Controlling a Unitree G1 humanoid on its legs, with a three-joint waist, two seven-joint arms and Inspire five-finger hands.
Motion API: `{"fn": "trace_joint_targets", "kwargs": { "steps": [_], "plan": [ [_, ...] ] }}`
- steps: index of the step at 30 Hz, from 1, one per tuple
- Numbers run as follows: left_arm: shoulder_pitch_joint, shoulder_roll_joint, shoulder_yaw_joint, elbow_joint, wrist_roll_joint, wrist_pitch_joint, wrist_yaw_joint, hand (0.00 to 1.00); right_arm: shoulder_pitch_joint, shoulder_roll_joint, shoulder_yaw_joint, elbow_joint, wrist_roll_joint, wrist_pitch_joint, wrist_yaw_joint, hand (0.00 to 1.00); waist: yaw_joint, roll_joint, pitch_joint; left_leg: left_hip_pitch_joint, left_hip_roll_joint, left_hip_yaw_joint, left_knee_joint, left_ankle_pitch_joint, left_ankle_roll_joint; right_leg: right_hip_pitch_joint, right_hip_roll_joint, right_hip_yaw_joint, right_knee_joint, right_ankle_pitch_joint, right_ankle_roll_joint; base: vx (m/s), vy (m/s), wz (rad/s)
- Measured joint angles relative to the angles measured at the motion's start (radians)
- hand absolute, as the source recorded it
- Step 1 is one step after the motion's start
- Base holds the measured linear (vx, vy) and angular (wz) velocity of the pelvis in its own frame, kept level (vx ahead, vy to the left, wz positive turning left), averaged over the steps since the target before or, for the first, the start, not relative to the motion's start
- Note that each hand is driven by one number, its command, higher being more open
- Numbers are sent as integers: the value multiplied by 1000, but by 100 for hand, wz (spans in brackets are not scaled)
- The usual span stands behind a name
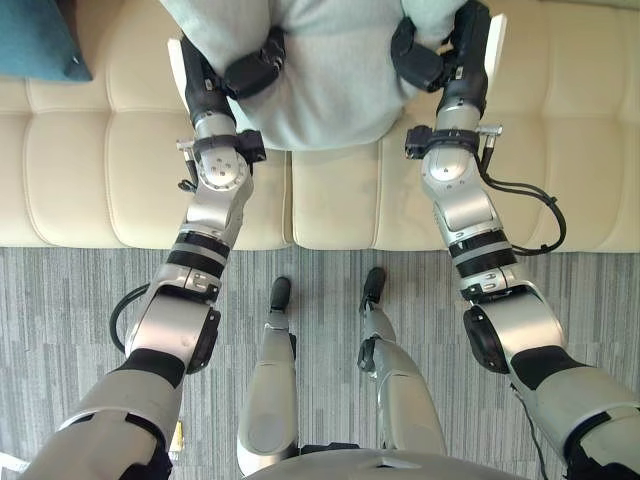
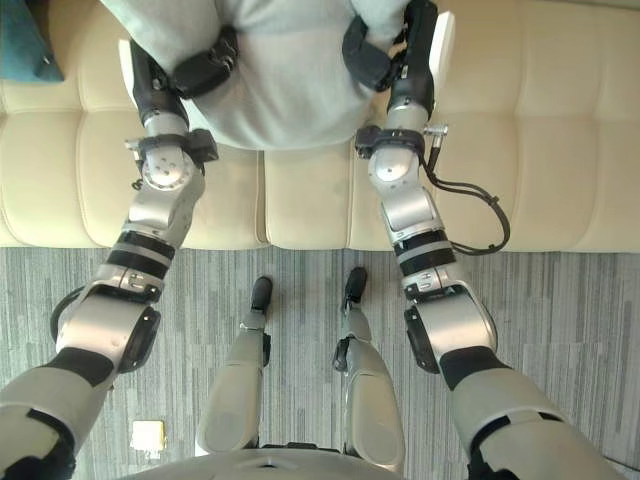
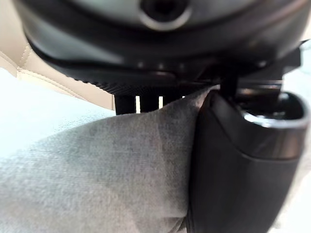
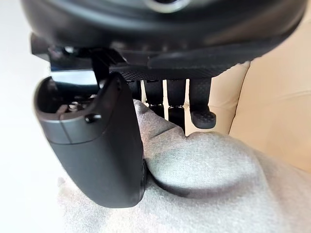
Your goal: Pick up cushions and gather them together orderly.
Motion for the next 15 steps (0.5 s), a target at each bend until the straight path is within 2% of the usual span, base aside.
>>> {"fn": "trace_joint_targets", "kwargs": {
  "steps": [4, 11, 15],
  "plan": [
    [-71, 14, 32, 32, -7, -30, 16, 100, -67, 2, -1, 16, 19, -31, -22, 100, -7, -2, 26, -33, 1, 9, 0, 1, -1, -24, 4, 11, -33, 24, 0, 15, -10, -5],
    [-157, 86, 56, 87, -7, -33, 21, 100, -123, -7, -20, 37, 52, -63, -25, 100, -9, -13, 32, -63, 1, 30, 3, 1, -1, -61, 4, 34, -37, 33, 5, 26, -2, -7],
    [-167, 108, 114, 89, -11, -32, 4, 100, -164, -89, -41, 37, 98, -76, -17, 100, -13, -13, 32, -63, 1, 34, 2, 1, 0, -64, 4, 41, -37, 36, 8, 41, 18, -2]
  ]
}}
